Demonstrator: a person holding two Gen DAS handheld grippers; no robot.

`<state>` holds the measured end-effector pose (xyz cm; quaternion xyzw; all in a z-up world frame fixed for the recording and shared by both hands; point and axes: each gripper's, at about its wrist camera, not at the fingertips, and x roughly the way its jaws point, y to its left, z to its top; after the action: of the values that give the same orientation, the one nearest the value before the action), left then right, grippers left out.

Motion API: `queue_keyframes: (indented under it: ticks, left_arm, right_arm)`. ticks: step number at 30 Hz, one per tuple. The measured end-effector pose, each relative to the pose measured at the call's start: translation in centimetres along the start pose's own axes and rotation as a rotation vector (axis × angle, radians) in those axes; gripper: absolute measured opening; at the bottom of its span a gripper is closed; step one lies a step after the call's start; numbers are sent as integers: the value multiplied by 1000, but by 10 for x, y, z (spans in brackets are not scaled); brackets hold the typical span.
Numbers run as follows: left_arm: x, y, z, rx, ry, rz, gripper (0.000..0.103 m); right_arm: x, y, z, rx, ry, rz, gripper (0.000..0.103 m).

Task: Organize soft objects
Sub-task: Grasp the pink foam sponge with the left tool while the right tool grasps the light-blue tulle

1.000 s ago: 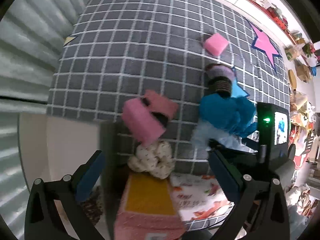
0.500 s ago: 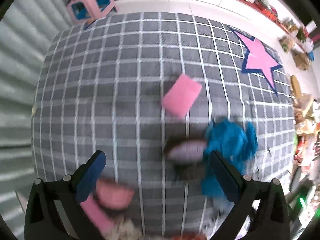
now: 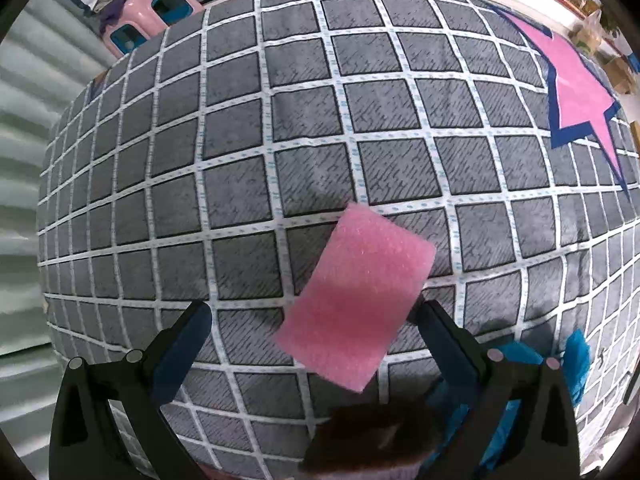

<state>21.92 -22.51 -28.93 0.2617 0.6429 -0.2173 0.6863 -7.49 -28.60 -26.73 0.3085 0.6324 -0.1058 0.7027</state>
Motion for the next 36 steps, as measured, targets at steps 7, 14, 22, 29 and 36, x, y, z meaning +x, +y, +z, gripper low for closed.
queue_keyframes:
  ticks: [7, 14, 22, 29, 36]
  left_arm:
    - [9, -7, 12, -8, -12, -39, 103]
    - [27, 7, 9, -27, -22, -111, 103]
    - [15, -10, 28, 31, -4, -63, 102]
    - [-2, -45, 32, 144, -15, -104, 52]
    - [-29, -63, 19, 145, -32, -97, 51]
  right_arm:
    - [37, 39, 28, -116, 36, -78, 102]
    - [50, 57, 27, -209, 49, -234, 102]
    - [58, 61, 27, -206, 60, -266, 103]
    - [84, 90, 43, -243, 87, -272, 88]
    - [63, 88, 44, -230, 57, -179, 32]
